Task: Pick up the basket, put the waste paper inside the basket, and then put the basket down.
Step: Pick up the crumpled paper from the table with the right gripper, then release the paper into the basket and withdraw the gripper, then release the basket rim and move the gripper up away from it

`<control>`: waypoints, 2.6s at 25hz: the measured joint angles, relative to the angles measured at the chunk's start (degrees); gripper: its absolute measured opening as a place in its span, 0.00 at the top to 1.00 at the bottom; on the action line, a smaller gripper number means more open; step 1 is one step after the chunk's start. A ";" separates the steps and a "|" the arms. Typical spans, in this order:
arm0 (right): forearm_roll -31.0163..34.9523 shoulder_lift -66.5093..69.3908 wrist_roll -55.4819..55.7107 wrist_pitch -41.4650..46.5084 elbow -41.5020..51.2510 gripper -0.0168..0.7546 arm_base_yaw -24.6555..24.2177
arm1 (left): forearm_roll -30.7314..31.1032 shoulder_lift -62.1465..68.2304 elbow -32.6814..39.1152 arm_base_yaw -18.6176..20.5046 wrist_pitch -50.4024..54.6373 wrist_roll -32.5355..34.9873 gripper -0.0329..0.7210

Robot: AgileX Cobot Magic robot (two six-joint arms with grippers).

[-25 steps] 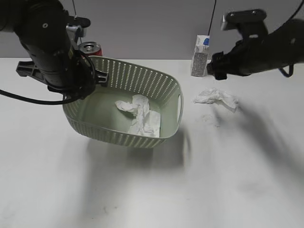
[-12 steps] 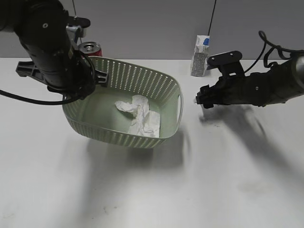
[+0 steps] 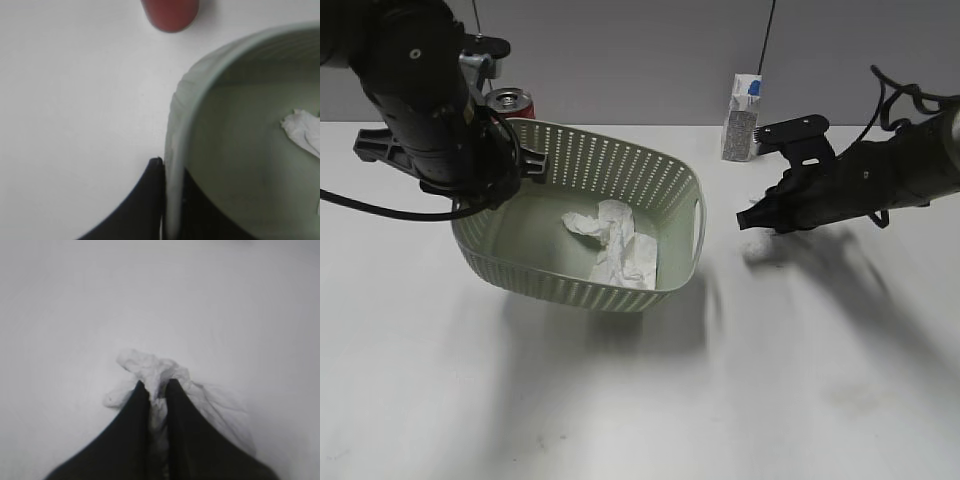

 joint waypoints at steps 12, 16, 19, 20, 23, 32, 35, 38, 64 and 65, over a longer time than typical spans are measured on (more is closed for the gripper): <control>5.23 -33.41 0.00 10.81 0.36 0.93 7.50 | 0.00 0.00 0.00 0.00 -0.53 0.00 0.96; 7.33 -35.77 -0.05 15.26 0.36 0.93 16.85 | -0.14 0.00 0.00 0.00 -0.71 0.00 0.96; 7.67 -32.74 -0.05 15.11 0.36 0.93 23.02 | -0.14 0.00 0.00 0.00 -0.71 0.00 0.96; 7.73 -30.88 -0.05 14.71 0.36 0.93 24.16 | -0.14 0.00 0.00 0.00 -0.71 0.00 0.96; 7.61 -24.37 -0.05 13.20 0.36 0.92 25.95 | -0.43 0.00 0.00 0.00 -0.82 0.00 0.96; 7.25 -18.03 -0.05 12.90 0.41 0.20 26.20 | -0.82 0.00 0.00 0.00 -1.71 0.00 0.96; 7.12 -21.45 -0.05 14.00 0.41 0.24 26.20 | -0.82 0.00 0.00 0.00 -1.97 0.00 0.96; 6.28 -26.73 0.03 16.18 0.41 0.25 25.02 | -1.33 0.00 0.00 0.00 -1.97 0.00 0.96; -7.98 -55.39 0.91 51.09 -0.01 0.25 -8.72 | -13.58 22.31 -21.89 0.66 -1.66 5.86 0.96; -7.86 -56.77 0.91 52.07 0.04 0.25 -8.72 | -13.80 22.76 -22.04 0.77 -1.66 5.81 0.95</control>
